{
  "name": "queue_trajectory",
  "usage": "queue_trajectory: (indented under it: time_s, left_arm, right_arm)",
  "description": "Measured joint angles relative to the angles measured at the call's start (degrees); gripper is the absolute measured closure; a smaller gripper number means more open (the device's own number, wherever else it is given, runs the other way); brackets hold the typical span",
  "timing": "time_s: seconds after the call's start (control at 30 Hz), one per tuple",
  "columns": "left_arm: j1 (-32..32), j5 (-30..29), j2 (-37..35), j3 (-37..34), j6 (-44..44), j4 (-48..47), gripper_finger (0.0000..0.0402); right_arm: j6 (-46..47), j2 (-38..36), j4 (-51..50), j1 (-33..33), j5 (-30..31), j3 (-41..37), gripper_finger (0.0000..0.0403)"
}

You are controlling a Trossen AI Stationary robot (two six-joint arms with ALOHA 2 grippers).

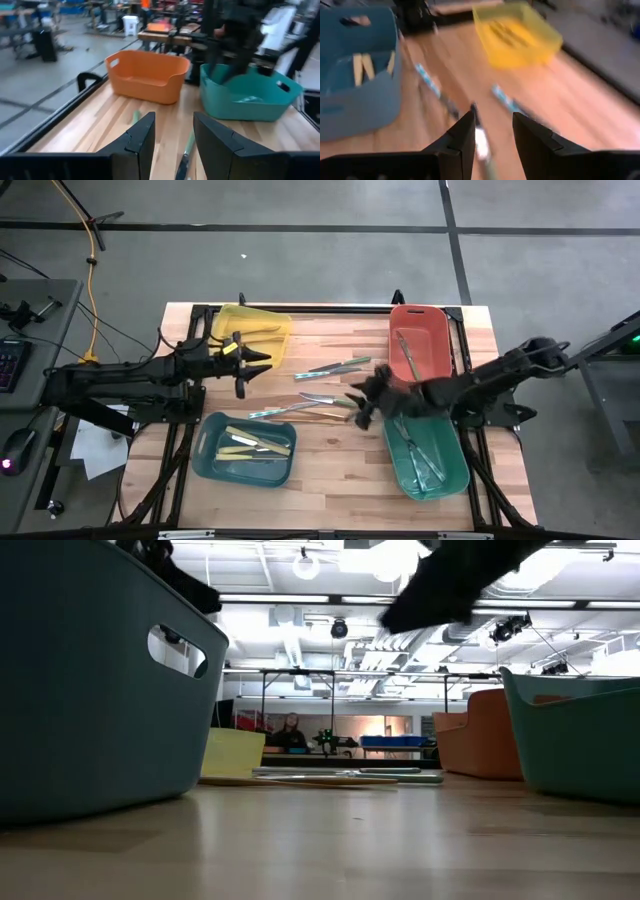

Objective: Sort silverware by color (type)
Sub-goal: Put the patterned green knife into the green bin

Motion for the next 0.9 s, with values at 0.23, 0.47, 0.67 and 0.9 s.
queue_trajectory:
  time_s: [0.23,0.47,0.67,0.9]
  left_arm:
    - [0.0,2.0,7.6,0.0,6.2,2.8,0.0280]
    - [0.0,2.1,15.5,0.0,8.3,11.3,0.0280]
    - [0.0,2.2,16.6,0.0,7.0,14.4,0.0280]
    - [0.0,2.2,16.6,0.0,5.3,15.1,0.0280]
  right_arm:
    - [-20.3,0.0,27.9,-16.0,-17.6,-11.3,0.0289]
    - [-24.1,0.0,44.3,-24.0,-30.4,-16.6,0.0289]
    - [-24.2,0.0,44.5,-24.3,-31.1,-16.6,0.0289]
    - [-25.2,0.0,45.6,-24.3,-31.1,-16.5,0.0289]
